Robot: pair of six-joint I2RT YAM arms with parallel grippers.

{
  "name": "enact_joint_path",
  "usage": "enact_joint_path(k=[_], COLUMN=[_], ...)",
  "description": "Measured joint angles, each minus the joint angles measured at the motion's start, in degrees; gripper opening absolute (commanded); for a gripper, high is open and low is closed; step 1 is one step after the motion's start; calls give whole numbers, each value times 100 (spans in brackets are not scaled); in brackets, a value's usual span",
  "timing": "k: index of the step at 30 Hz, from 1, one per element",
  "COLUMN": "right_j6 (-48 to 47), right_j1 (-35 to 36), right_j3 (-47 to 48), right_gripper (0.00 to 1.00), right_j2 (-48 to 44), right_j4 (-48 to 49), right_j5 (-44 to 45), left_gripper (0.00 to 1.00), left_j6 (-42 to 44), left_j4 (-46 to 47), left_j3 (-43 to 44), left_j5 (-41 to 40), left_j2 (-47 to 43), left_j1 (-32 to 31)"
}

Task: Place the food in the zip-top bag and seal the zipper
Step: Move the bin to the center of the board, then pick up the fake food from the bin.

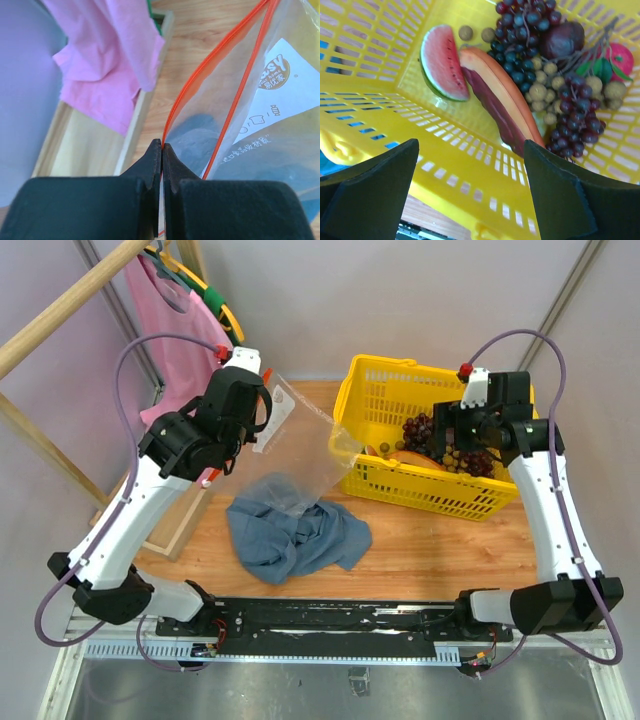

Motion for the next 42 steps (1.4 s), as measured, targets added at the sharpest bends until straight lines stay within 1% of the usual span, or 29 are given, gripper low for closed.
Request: enact_joint_path(k=[3, 8, 14, 18, 21, 23, 27, 29, 37, 42], right_j6=[-122, -275, -367, -542, -802, -1062, -1556, -1766, -2308, -2474], right_j1=[63, 170, 186, 188, 186, 186, 188, 186, 144, 114], right_j3=[284, 457, 457, 459, 461, 492, 621, 658, 658, 658], right_gripper=[88, 88, 88, 90, 90, 91, 99, 100, 99, 99], right_j2=[302, 544, 579, 651, 776, 931, 1429, 1733, 2804, 3314], right_j4=[20, 24, 105, 149, 144, 98, -44, -59, -278, -308], right_j5=[-234, -487, -678, -824, -933, -1029, -1198, -1193, -1097, -1080], left_gripper=[0, 1, 0, 1, 0, 0, 0, 0, 1, 0], left_j6=[15, 151, 264, 258, 254, 258, 264, 280, 435, 555], left_j4=[-216, -376, -361, 0, 407, 713, 1106, 1268, 1808, 2253], left_j3=[90, 229, 208, -212, -573, -752, -944, -944, -960, -1528], left_j5=[-317, -835, -962, -616, -153, 201, 874, 1174, 1871, 2072], left_j2=[13, -168, -544, -479, -146, 236, 879, 1054, 1121, 890], left_j1=[24, 92, 127, 142, 195, 254, 476, 586, 654, 656])
